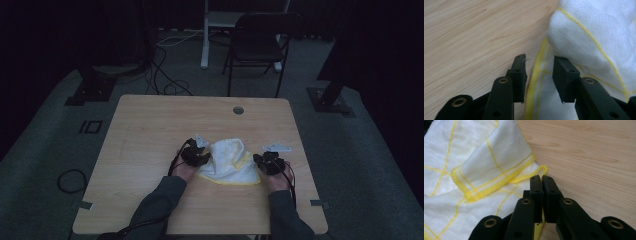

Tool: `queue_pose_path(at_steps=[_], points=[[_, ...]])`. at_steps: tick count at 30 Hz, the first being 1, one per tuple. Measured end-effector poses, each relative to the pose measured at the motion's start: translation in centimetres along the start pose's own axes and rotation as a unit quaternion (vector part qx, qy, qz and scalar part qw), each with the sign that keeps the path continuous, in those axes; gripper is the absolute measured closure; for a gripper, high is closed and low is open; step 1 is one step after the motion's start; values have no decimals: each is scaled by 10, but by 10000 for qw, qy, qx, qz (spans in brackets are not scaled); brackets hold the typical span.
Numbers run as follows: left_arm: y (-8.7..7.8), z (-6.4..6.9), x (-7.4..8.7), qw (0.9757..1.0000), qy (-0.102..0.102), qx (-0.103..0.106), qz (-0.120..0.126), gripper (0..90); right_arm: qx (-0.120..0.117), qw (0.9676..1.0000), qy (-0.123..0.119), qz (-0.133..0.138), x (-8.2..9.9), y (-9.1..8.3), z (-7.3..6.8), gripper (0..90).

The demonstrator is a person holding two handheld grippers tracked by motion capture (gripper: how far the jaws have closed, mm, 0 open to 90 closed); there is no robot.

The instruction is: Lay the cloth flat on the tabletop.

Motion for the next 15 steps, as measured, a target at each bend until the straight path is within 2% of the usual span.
queue_pose_path(at_steps=[3,5,6,9,12,15], points=[[2,0,-2,10000,23,22,-15,627,-9,10000,4,-6,1,0,1,881],[4,-2,-3,9998,-126,130,-40,633,-13,10000,17,-5,1,-1,1,881],[3,-3,-3,9996,-192,198,-56,665,-13,10000,19,-9,1,-1,1,881],[2,0,-4,9994,-135,294,-155,792,-14,10000,15,-6,1,-1,1,881],[-1,0,-3,9995,-50,205,-240,870,-12,10000,13,-4,1,-3,1,881],[-7,-8,4,9994,-250,101,-226,881,-25,10000,-6,-16,3,-6,2,882]])
Point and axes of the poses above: each handheld gripper's, and its own axes: y roughly forward along the jaws, x roughly out of its underside, z roughly to its right, the point moved 1 cm from there along y, roughly forward along the jaws, and after that the axes turned 3 degrees about -x, right-handed, at the moved point
